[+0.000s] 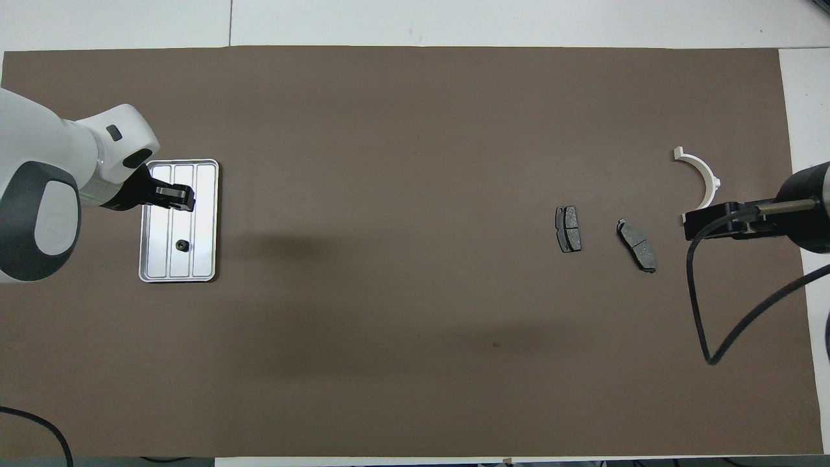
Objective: Pick bearing gear from pile to tray
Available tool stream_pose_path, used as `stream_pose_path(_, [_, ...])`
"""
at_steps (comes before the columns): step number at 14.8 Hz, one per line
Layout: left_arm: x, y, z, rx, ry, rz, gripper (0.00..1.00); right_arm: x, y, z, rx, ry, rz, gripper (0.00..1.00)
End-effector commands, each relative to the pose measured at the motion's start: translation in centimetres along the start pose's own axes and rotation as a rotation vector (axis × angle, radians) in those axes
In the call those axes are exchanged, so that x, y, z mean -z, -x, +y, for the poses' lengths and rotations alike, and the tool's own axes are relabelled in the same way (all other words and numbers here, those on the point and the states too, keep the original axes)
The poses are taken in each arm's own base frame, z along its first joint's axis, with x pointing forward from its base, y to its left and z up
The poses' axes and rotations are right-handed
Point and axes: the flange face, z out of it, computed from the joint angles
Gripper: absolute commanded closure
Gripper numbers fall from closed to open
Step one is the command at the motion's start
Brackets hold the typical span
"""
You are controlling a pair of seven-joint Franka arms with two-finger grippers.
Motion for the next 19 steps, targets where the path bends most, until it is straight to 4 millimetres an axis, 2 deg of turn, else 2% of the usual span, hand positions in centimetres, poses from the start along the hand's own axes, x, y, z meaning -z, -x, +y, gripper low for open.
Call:
stream_pose_path(1, [-2.2,0.2,-0.8,-0.026,-0.045,0.034,1.0,0.6,0.3,-0.3,0.0,-0.024,0.0,0.0])
stream_pose_path(5, [-5.3,0.0,-1.4,-0.044,-0.056,0.071,1.0,0.6,0.4,-0.3,0.0,-0.025,-0.002,0.0])
stream_pose_path(7, [-7.2,-0.4,-2.8,-0.063,-0.061,0.075,1.0,0.7,0.5,-0.5,0.003,-0.025,0.001,0.0])
stream_pose_path(14, [-12.3,-1.5,-4.8,-0.098,-0.094,0.114,1.0,0.9,0.6,-0.4,0.003,-0.025,0.006,0.0])
stream_pose_path(19, [-13.4,-1.6,-6.5,-0.129,-0.102,0.122,1.0,0.9,0.6,-0.3,0.0,-0.025,0.007,0.0])
